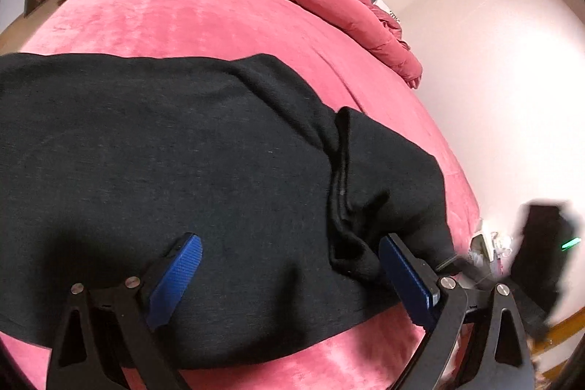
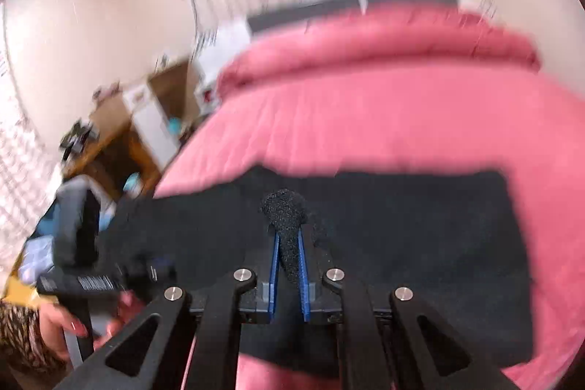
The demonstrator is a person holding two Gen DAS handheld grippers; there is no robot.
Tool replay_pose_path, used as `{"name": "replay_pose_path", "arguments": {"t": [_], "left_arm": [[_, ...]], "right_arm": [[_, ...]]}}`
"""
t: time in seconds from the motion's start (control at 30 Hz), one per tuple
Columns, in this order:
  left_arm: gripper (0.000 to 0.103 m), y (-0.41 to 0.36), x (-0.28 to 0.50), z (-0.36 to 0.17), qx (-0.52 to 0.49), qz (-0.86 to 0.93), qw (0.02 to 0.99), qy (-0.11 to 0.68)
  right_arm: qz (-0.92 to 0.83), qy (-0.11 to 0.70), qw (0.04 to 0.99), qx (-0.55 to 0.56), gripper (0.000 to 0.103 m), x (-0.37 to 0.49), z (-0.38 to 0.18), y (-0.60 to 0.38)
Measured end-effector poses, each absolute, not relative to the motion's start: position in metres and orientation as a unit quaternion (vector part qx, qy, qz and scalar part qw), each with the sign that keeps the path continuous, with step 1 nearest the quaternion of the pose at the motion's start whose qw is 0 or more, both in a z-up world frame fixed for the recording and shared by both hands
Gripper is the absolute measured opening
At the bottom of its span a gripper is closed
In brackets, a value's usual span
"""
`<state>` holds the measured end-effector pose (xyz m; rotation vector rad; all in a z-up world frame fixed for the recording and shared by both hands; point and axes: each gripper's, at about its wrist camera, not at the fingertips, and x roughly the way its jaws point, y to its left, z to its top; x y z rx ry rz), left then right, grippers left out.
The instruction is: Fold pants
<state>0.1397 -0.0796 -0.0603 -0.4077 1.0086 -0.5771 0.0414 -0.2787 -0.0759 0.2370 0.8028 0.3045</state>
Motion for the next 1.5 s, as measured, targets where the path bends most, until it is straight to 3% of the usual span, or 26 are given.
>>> {"name": "replay_pose_path", "arguments": {"t": [0.1, 0.13, 0.47, 0.53, 0.57, 0.8, 0.93, 0.97, 1.03, 1.1, 1.2, 1.5], "left_arm": [[0.098, -0.088, 0.136, -0.055, -0.185, -0.296, 0.806, 0.478], [0.098, -0.094, 0.135, -0.054, -0.181, -0.304, 0.804, 0.477], [0.097, -0.184, 0.142, -0.075, -0.137, -0.378, 0.74, 0.539], [0.066, -0.195, 0.137, -0.07, -0.119, -0.381, 0.746, 0.533], [0.022, -0.203, 0.136, -0.068, -0.093, -0.371, 0.752, 0.537], [0.022, -0.191, 0.129, -0.009, -0.135, -0.377, 0.743, 0.536], [0.023, -0.176, 0.132, -0.066, -0.074, -0.276, 0.756, 0.588], [0.025, -0.17, 0.132, -0.079, -0.099, -0.278, 0.747, 0.596], [0.033, -0.155, 0.132, -0.08, -0.168, -0.29, 0.745, 0.576], [0.055, -0.151, 0.136, -0.078, -0.189, -0.299, 0.738, 0.575], [0.081, -0.149, 0.148, -0.071, -0.206, -0.302, 0.744, 0.559], [0.082, -0.163, 0.224, -0.079, -0.269, -0.301, 0.719, 0.565]], "right_arm": [[0.157, 0.42, 0.872, 0.197, 0.038, 0.043, -0.114, -0.28], [0.154, 0.407, 0.87, 0.233, 0.042, 0.035, -0.116, -0.286], [0.039, 0.345, 0.905, 0.246, 0.043, -0.036, -0.095, -0.361], [0.02, 0.336, 0.899, 0.279, 0.043, -0.044, -0.099, -0.377], [0.011, 0.333, 0.897, 0.29, 0.043, -0.047, -0.098, -0.385], [-0.017, 0.304, 0.9, 0.312, 0.043, -0.058, -0.091, -0.418], [-0.008, 0.316, 0.898, 0.306, 0.043, -0.056, -0.095, -0.414], [-0.007, 0.327, 0.895, 0.304, 0.043, -0.053, -0.098, -0.413], [-0.007, 0.337, 0.89, 0.306, 0.043, -0.051, -0.101, -0.41], [-0.004, 0.334, 0.893, 0.301, 0.043, -0.052, -0.096, -0.411], [-0.008, 0.323, 0.907, 0.27, 0.043, -0.045, -0.082, -0.414], [0.005, 0.338, 0.917, 0.211, 0.043, 0.03, -0.056, -0.427]]}}
